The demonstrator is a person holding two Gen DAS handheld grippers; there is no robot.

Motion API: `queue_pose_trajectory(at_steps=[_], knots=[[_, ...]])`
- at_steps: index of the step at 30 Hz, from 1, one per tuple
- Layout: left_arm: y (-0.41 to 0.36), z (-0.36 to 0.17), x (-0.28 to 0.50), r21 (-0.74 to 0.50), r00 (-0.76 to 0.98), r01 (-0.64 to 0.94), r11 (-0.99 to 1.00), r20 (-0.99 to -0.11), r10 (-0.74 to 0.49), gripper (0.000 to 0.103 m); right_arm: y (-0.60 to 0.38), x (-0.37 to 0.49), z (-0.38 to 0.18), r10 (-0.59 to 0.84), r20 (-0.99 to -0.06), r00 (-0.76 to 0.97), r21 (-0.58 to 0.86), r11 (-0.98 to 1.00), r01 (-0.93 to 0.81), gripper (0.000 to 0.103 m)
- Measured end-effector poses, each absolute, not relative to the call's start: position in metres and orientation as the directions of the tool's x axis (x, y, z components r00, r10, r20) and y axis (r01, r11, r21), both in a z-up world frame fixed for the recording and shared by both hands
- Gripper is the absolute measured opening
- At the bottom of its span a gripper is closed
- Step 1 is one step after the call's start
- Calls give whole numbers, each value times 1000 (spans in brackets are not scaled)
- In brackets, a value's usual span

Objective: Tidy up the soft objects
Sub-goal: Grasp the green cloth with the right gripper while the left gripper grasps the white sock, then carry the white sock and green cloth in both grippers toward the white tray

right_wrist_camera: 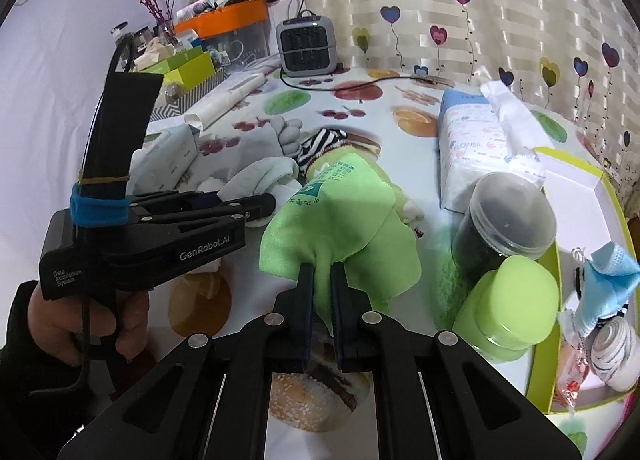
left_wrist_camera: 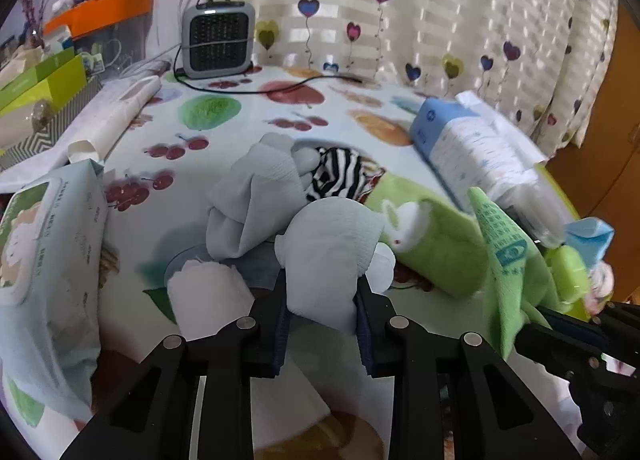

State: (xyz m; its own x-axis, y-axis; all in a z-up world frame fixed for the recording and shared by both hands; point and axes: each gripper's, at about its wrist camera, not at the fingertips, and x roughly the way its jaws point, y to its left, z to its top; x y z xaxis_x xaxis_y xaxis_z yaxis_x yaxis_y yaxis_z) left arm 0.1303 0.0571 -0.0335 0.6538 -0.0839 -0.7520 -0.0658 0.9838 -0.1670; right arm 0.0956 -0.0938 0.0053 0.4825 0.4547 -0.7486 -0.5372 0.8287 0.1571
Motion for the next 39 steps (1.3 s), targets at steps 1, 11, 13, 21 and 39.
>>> queue_pose_trajectory(at_steps=[1, 11, 13, 21, 39], knots=[[57, -31, 127, -174, 659, -65, 983, -747, -89, 26, -95, 94, 8, 458, -743, 488, 157, 828, -538, 8], [52, 8, 92, -210, 732, -48, 977, -673, -109, 26, -107, 78, 33, 470, -692, 548, 149, 836, -528, 8], [50, 14, 87, -216, 742, -43, 975, -661, -114, 26, -110, 75, 40, 471, -680, 562, 144, 838, -527, 8], [44, 34, 70, -243, 770, -16, 970, -622, -143, 26, -124, 65, 62, 459, -644, 612, 127, 853, -506, 8], [5, 64, 69, -242, 793, 71, 968, -575, -202, 27, -172, 60, 84, 410, -595, 692, 126, 897, -423, 8]])
